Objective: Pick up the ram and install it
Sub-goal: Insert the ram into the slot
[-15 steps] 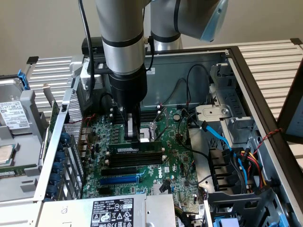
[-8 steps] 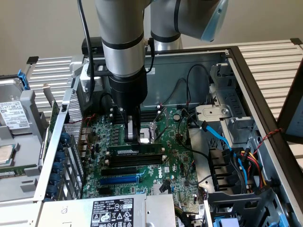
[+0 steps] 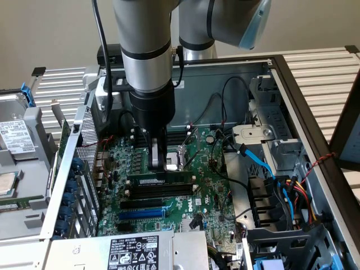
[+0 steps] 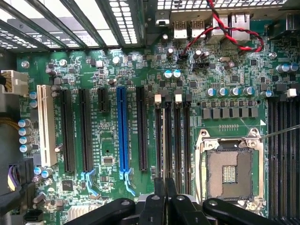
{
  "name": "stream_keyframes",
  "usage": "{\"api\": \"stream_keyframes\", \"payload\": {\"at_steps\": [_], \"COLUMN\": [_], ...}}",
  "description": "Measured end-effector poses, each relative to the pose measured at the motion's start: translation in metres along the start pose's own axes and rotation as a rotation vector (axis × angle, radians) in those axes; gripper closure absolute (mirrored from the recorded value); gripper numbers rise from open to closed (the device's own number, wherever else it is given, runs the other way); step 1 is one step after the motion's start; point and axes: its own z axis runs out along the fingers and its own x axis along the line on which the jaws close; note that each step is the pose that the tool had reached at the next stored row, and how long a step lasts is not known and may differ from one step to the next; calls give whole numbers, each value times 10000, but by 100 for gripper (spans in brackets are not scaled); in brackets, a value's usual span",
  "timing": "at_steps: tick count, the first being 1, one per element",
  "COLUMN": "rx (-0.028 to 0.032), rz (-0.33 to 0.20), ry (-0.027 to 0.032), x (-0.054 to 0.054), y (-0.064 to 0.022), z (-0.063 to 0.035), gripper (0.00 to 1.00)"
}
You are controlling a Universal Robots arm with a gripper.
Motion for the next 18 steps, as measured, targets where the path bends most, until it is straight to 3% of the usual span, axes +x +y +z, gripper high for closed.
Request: {"api": "stream_keyframes", "payload": {"at_steps": [18], "rx": [-1], "rz": [-9], "ry": [2], "x": [34], "y": [9], "z": [38], "gripper": [88]}}
